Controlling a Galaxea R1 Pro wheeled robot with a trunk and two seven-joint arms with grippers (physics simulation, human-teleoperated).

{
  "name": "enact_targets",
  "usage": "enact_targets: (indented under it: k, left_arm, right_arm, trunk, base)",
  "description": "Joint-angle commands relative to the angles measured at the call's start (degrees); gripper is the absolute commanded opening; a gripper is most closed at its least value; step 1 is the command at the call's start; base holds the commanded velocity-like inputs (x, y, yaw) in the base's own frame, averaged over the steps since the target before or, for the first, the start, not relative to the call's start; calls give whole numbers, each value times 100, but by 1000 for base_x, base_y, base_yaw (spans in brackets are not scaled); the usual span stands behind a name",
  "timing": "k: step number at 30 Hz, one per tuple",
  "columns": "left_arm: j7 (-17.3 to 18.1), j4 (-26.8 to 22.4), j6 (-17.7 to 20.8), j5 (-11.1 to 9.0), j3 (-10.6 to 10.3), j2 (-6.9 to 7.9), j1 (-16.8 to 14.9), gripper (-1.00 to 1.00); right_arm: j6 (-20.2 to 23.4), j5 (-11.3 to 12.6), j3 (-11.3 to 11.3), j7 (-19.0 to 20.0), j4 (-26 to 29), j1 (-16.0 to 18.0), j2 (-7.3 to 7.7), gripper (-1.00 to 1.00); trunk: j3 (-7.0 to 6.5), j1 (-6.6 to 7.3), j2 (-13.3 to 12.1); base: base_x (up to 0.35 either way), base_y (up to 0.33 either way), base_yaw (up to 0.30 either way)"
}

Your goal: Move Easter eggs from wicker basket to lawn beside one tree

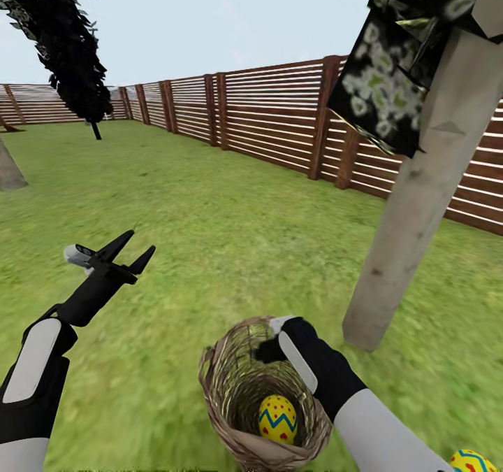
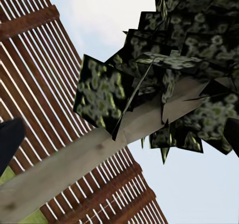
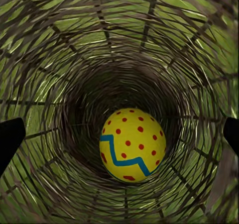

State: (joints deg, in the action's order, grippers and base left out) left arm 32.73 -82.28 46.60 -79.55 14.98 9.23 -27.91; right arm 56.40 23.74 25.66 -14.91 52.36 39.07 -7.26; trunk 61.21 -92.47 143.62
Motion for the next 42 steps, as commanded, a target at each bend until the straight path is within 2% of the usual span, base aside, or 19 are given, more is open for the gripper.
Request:
enact_targets:
  k: [1, 7, 42]
  left_arm:
    - [5, 2, 33, -17, 5, 0, -4, 100]
    - [5, 1, 33, -17, 5, 0, -4, 100]
    - [5, 2, 34, -17, 5, 0, -4, 100]
  right_arm:
    - [12, 72, 10, -147, 3, 4, 0, 100]
    - [12, 86, 9, -306, -164, 4, -25, 100]
    - [3, 101, -35, -258, -288, 4, -38, 100]
  trunk:
    - [28, -1, 4]
    - [161, -16, 12]
    - [936, -107, 59]
  base:
    - [0, 0, 0]
    - [0, 0, 0]
    - [0, 0, 0]
